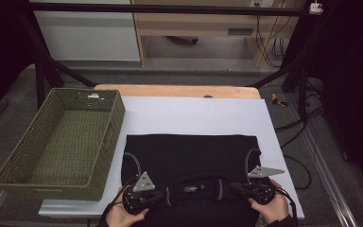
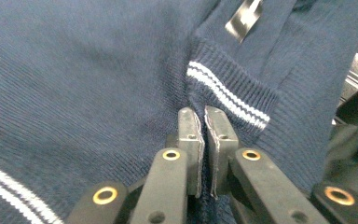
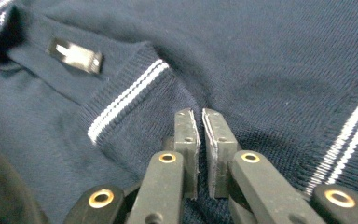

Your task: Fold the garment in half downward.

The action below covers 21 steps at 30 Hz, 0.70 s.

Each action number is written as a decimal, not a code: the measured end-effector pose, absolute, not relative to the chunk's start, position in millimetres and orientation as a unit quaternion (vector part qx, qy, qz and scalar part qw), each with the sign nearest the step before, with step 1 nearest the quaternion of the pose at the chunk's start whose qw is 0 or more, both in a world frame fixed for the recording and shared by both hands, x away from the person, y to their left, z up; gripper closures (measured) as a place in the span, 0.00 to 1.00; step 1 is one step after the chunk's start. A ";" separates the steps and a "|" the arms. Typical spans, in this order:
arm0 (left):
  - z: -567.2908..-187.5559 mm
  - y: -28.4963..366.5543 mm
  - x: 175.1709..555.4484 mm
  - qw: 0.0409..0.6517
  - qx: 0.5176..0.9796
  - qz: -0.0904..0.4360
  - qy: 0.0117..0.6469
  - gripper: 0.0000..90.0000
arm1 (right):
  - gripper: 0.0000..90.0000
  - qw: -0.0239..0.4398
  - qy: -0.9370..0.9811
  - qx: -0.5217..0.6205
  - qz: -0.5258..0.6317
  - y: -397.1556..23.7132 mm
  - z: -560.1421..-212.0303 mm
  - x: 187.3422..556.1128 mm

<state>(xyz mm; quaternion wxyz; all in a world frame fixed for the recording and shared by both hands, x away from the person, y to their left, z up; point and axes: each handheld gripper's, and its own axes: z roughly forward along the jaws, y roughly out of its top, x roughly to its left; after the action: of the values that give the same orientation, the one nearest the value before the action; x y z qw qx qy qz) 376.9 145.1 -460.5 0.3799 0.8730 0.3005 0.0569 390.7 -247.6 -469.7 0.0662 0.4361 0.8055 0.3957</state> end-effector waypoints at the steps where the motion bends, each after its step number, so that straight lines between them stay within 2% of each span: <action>1: -455.8 148.1 374.5 0.384 0.872 0.062 0.297 0.96 | 0.95 0.065 0.803 0.434 0.403 -249.1 -466.0 389.1; 5: -436.2 164.2 357.2 0.406 0.867 0.082 0.276 0.96 | 0.96 0.059 0.791 0.420 0.442 -259.6 -443.1 373.6; 7: -434.1 167.1 347.1 0.409 0.874 0.071 0.254 0.96 | 0.94 0.046 0.790 0.411 0.454 -262.2 -435.3 361.8; 10: -441.1 166.5 335.6 0.404 0.882 0.068 0.234 0.91 | 0.86 0.030 0.802 0.410 0.433 -261.7 -436.4 347.8; 12: -443.9 172.4 337.0 0.406 0.873 0.076 0.259 0.72 | 0.78 0.031 0.799 0.419 0.430 -265.5 -439.4 343.6; 13: -443.9 178.2 339.8 0.408 0.867 0.082 0.276 0.68 | 0.74 0.037 0.793 0.425 0.434 -268.9 -439.5 343.1; 17: -446.1 203.2 350.7 0.390 0.840 0.121 0.357 0.61 | 0.62 0.097 0.778 0.458 0.420 -284.2 -439.9 348.1; 21: -456.7 212.9 352.0 0.374 0.830 0.112 0.399 0.59 | 0.57 0.114 0.776 0.488 0.384 -291.5 -453.5 352.8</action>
<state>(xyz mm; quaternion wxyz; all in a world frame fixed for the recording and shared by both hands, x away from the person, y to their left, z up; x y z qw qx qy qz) 352.0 212.9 -456.7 0.3736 0.8298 0.3993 0.1116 352.8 -291.5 -453.5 0.1138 0.4876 0.7755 0.3845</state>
